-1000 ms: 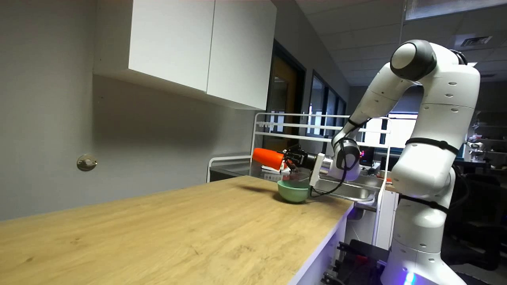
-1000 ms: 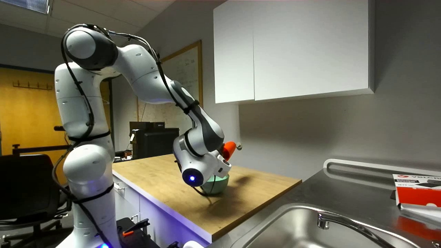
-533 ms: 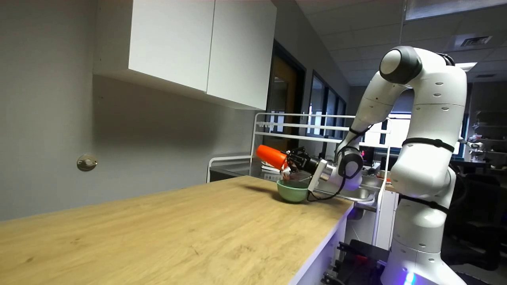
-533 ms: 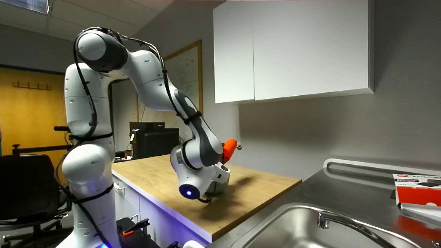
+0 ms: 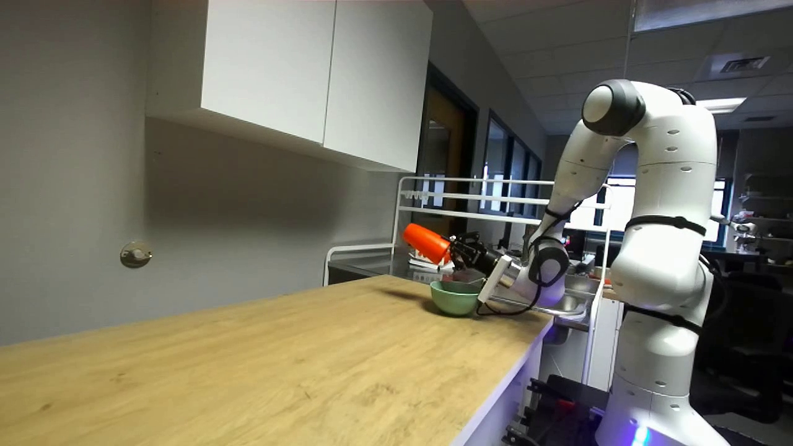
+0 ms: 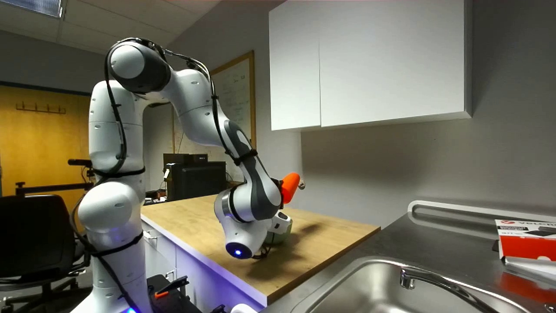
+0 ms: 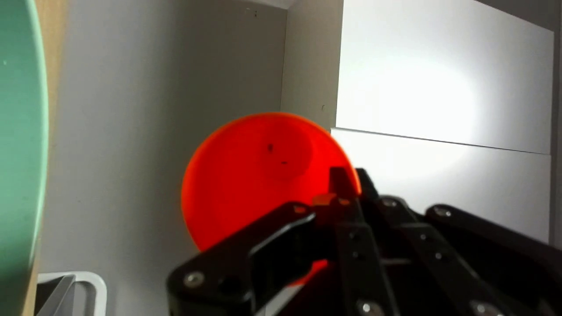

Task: Pick up the orange cup and pour the contents into the green bowl

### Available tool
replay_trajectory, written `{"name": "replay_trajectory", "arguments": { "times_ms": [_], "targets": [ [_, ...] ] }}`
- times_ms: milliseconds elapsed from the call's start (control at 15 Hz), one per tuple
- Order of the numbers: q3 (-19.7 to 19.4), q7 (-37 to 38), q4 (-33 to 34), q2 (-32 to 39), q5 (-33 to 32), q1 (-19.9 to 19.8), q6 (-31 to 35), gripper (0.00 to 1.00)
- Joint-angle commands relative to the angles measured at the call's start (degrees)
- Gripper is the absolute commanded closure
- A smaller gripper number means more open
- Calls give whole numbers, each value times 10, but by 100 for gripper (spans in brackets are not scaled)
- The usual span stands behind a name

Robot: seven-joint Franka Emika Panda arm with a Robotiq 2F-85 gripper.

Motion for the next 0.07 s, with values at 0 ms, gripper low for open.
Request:
{"name": "replay_trajectory", "arguments": {
  "times_ms": [0],
  "targets": [
    [-1,-29,1,-15,-4,5,20,98]
  ]
}}
